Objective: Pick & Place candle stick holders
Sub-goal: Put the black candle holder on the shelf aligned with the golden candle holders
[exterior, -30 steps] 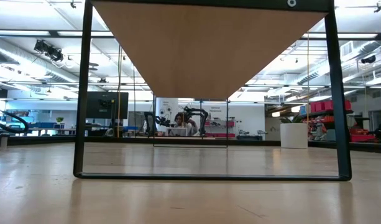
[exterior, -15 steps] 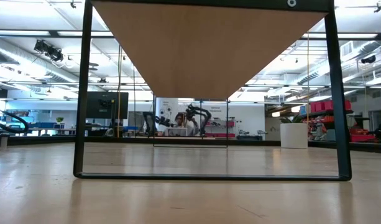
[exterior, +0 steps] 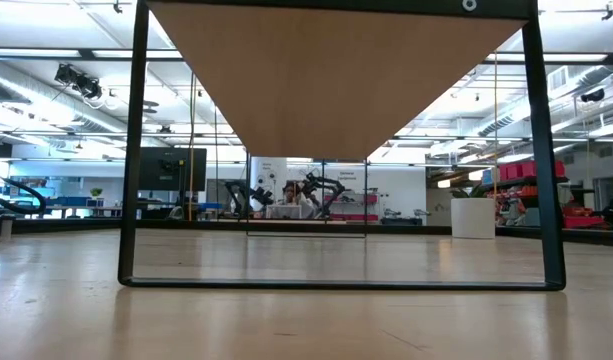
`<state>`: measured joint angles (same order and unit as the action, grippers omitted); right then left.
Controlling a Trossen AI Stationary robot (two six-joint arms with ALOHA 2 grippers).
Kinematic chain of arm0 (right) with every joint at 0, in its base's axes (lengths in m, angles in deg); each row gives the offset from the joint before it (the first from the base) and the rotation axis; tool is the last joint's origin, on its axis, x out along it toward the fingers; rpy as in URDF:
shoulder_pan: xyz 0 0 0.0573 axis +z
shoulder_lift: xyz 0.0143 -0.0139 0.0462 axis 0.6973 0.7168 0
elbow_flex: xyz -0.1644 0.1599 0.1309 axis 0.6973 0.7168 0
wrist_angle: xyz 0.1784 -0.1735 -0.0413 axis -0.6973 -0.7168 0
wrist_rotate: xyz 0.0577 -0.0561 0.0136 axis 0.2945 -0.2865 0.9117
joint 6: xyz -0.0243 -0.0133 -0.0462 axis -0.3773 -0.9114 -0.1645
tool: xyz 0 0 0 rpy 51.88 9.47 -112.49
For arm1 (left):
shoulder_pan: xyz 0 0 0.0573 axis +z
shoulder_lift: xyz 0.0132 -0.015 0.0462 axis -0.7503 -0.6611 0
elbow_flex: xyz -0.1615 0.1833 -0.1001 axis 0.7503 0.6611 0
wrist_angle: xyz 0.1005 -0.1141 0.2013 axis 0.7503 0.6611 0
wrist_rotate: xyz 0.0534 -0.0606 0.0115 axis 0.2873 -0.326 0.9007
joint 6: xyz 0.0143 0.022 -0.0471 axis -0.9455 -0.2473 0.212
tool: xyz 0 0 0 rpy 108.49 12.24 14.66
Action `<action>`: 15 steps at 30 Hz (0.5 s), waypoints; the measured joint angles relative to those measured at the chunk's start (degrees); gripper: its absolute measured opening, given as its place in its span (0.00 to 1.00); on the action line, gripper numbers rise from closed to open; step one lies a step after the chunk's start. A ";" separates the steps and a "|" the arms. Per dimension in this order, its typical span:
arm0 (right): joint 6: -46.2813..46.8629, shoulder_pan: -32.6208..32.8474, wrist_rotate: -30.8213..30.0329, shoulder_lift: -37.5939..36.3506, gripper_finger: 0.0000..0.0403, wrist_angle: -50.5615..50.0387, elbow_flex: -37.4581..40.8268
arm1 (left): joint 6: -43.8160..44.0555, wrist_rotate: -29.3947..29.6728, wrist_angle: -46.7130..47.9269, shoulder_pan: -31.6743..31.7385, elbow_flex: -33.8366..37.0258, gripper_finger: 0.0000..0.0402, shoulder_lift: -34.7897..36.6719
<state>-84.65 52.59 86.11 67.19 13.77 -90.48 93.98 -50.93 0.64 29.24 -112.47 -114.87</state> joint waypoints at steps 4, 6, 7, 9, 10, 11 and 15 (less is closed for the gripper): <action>0.00 0.00 0.02 0.02 0.01 0.00 0.00 | -0.01 0.13 0.08 0.00 -0.01 0.03 0.00; 0.01 0.00 0.02 0.02 0.01 0.00 0.00 | 0.01 0.21 0.16 0.00 -0.01 0.04 0.00; 0.02 0.00 0.02 0.02 0.01 0.00 0.00 | -0.01 0.23 0.18 0.00 -0.01 0.05 0.00; 0.04 0.00 0.02 0.02 0.01 0.00 0.00 | -0.01 0.23 0.22 0.02 -0.01 0.05 0.00; 0.05 0.00 0.04 0.02 0.01 0.00 0.00 | -0.03 0.23 0.25 0.02 -0.01 0.05 0.00; 0.09 0.00 0.04 0.02 0.01 0.00 0.00 | -0.03 0.25 0.27 0.02 -0.01 0.04 -0.02; 0.13 0.00 0.07 0.02 0.01 0.00 0.00 | -0.03 0.49 0.32 0.02 -0.01 0.03 -0.02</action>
<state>-84.53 52.59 86.17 67.21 13.77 -90.48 93.95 -50.44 0.95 29.26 -112.48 -114.89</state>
